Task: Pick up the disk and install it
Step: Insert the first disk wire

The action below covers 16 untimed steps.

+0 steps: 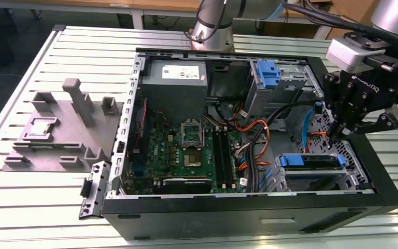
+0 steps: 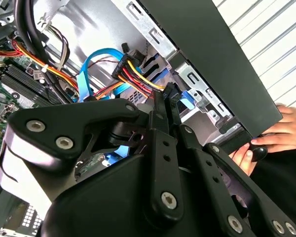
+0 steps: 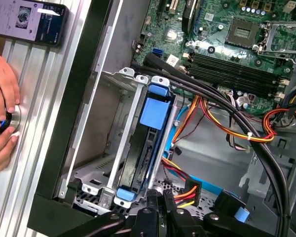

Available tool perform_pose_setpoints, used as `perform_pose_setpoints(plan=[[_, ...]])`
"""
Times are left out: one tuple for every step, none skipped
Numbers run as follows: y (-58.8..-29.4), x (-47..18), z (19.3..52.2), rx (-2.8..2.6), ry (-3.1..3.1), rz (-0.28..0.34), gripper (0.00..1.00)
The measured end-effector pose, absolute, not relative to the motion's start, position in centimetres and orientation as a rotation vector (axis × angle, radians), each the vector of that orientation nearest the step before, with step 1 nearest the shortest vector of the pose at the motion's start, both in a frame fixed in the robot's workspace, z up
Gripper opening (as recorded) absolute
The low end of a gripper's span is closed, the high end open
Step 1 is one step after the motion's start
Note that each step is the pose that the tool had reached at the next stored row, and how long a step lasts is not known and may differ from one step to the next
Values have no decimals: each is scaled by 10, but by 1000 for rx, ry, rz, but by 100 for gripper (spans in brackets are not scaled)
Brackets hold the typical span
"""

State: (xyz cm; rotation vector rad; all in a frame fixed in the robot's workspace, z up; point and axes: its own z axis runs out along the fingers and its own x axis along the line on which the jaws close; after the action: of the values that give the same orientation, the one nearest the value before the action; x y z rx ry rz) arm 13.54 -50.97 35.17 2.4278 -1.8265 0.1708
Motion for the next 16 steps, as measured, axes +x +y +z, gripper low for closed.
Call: perform_pose_setpoints(plan=[[-510,135,352,2427,-1827,171,16],[-511,135,351,2426,-1828,171,16],[-511,135,351,2425,-1829,171,16],[-511,135,351,2421,-1834,171,16],[-511,135,351,2408,-1850,170,16],[-512,135,350,2390,-1871,168,16],[-512,135,350,2373,-1892,167,16],[-512,135,350,2355,-1913,166,16],[-512,135,349,2337,-1933,164,16],[-512,135,349,2318,-1954,163,16],[-512,135,349,2298,-1976,161,16],[-512,135,349,2280,-1996,159,16],[-512,135,348,2261,-2016,158,16],[-512,135,348,2247,-2031,157,16],[-512,135,348,2242,-2037,155,16],[-512,135,348,2242,-2041,151,16]])
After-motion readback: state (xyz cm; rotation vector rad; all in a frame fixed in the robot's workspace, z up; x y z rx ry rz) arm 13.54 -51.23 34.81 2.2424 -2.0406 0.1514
